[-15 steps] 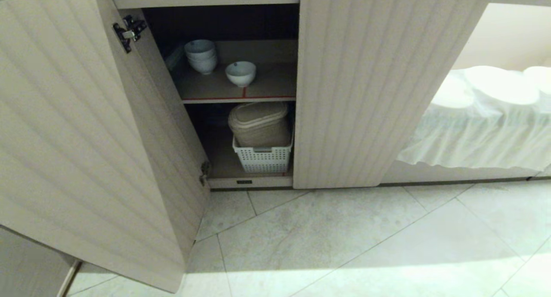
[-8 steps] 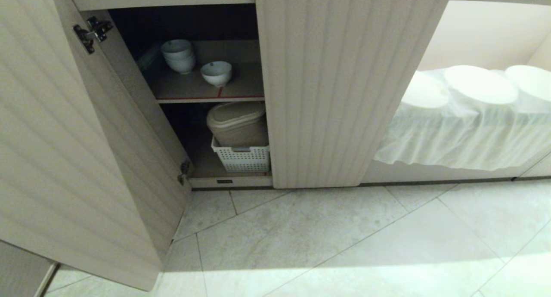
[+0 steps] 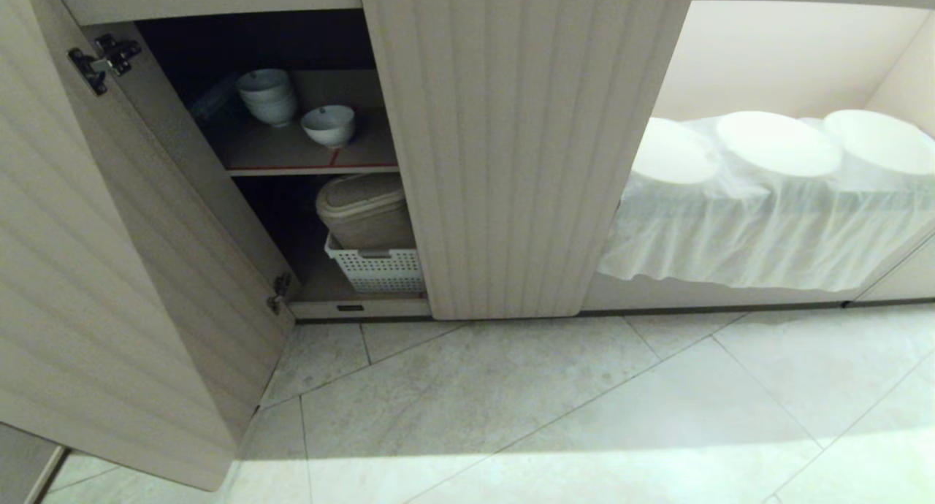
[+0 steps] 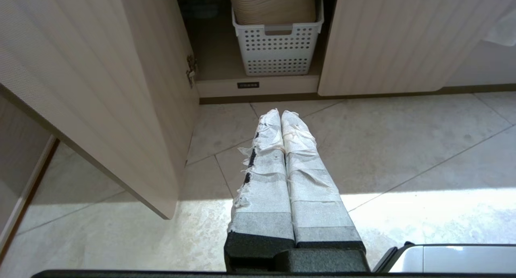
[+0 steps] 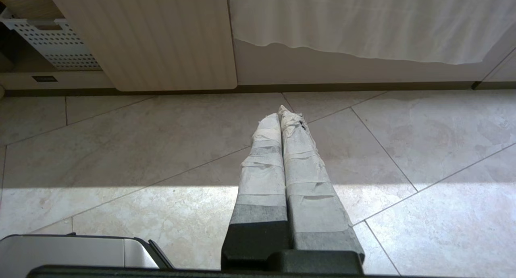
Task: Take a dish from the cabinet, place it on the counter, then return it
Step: Take the bowl from the cabinet
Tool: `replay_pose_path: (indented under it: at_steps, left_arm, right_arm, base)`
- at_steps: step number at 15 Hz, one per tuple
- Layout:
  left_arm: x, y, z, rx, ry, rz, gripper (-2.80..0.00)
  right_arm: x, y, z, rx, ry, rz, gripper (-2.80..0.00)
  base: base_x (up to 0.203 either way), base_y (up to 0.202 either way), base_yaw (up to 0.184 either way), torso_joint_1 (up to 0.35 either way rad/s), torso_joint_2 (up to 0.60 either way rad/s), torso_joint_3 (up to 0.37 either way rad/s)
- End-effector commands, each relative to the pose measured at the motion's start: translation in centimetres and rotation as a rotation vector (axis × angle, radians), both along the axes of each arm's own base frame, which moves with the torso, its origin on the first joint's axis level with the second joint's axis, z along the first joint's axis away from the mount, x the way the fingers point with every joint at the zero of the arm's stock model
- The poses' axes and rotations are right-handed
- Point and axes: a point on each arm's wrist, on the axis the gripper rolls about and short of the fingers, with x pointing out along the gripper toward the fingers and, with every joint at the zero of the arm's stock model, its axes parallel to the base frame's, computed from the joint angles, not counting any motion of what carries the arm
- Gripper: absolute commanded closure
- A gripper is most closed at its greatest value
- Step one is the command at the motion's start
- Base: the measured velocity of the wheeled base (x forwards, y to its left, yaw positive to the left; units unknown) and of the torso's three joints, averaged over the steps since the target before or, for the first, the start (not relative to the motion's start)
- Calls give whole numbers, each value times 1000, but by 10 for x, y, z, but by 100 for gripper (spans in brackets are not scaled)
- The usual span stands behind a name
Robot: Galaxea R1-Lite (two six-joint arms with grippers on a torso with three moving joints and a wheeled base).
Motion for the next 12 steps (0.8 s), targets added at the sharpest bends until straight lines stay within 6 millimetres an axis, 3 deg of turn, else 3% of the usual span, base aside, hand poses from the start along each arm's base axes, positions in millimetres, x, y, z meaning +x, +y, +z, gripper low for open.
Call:
replay_pose_path:
  at_steps: [1, 12]
  left_arm:
    - [0, 0, 0, 0, 0, 0, 0]
    - [0, 0, 0, 0, 0, 0, 0]
  right_arm:
    - [0, 0, 0, 0, 0, 1, 0]
    - [0, 0, 0, 0, 0, 1, 0]
  base:
    - [0, 0, 0, 0, 0, 0]
    - [0, 0, 0, 0, 0, 0]
